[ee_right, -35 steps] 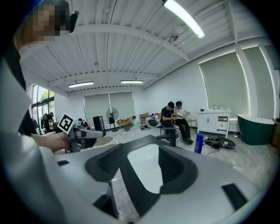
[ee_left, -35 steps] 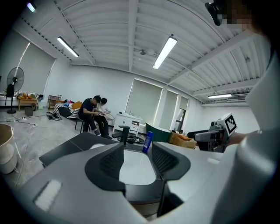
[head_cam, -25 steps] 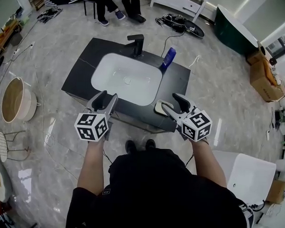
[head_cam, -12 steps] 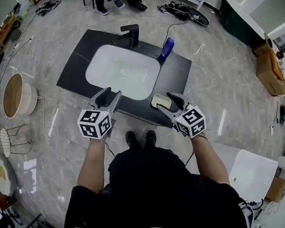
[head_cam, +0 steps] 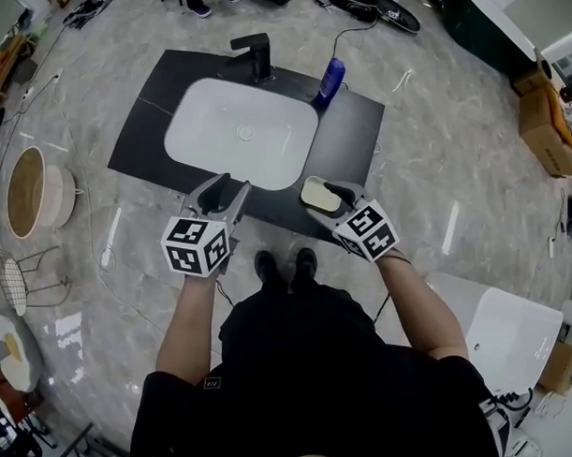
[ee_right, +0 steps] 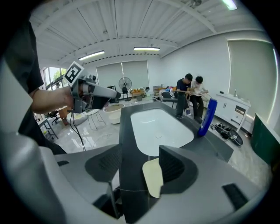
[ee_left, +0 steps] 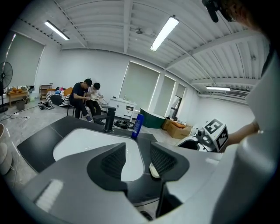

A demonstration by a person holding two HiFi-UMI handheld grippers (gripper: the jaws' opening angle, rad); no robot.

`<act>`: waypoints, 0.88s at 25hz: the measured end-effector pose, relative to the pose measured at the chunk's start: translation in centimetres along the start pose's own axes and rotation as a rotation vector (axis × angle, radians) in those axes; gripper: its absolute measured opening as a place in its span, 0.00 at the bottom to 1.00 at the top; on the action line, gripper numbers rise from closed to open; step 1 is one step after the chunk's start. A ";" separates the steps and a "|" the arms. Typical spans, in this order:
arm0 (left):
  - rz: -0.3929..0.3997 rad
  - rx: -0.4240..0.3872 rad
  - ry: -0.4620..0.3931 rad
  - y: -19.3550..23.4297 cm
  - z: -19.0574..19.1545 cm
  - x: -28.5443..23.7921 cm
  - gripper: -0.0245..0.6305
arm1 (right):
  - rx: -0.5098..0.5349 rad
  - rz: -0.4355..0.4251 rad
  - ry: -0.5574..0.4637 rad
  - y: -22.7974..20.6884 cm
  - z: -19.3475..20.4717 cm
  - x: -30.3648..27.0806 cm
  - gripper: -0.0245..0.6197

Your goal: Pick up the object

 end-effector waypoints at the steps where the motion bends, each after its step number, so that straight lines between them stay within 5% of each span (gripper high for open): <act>1: 0.004 -0.004 0.004 -0.2 0.1 -0.2 0.32 | -0.002 -0.004 0.016 -0.2 0.5 -0.4 0.44; 16: 0.020 -0.003 0.047 -0.7 1.4 -1.6 0.31 | 0.067 -0.016 0.304 -3.8 8.1 -6.5 0.44; 22: -0.001 0.009 0.043 -0.2 1.5 -0.7 0.31 | 0.098 -0.030 0.402 -3.9 9.3 -7.2 0.35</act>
Point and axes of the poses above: the fingertips, and each gripper's own axes: x backward along the fingers, y to its left, z out of its underside, the point moved 3 cm from there along x, backward along the fingers, and after that the axes turned 14 degrees about -z, right-handed, at the moved point
